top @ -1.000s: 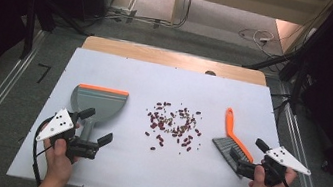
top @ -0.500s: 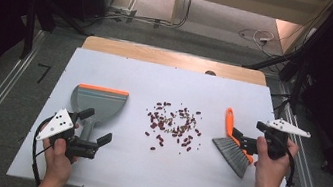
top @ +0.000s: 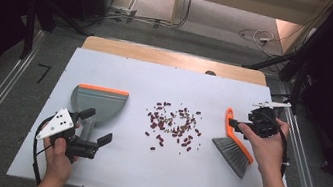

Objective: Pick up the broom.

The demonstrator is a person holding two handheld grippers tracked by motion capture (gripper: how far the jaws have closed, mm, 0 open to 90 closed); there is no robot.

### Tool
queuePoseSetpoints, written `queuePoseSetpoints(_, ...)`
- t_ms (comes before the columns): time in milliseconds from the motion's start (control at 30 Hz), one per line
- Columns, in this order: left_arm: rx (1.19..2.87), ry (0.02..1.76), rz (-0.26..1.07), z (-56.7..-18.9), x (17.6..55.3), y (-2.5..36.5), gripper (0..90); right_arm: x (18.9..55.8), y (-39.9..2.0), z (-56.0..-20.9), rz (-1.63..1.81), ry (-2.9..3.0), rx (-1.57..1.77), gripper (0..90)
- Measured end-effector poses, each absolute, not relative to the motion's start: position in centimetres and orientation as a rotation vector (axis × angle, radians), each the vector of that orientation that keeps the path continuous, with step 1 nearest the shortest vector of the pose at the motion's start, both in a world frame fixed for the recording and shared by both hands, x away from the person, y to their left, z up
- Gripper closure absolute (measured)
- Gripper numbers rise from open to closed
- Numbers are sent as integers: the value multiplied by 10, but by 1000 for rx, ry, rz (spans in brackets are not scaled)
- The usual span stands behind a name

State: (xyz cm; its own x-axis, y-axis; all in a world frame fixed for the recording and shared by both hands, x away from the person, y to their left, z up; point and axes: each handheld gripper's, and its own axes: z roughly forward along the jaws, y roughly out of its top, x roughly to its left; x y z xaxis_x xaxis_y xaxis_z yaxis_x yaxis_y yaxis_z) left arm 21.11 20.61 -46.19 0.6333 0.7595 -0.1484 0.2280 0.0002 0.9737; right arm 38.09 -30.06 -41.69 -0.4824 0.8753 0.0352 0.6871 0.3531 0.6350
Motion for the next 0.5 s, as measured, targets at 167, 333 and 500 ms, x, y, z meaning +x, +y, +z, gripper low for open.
queuePoseSetpoints(167, 1544, 856, 505, -462, 211, 208, 2, 368, -303, -421, 1043, 2257, 1332, 136)
queuePoseSetpoints(333, 1547, 857, 502, -463, 211, 209, 2, 336, -304, -440, 1154, 2172, 1189, 136)
queuePoseSetpoints(500, 1552, 856, 502, -462, 211, 206, 2, 344, -311, -448, 1053, 2194, 1293, 173)
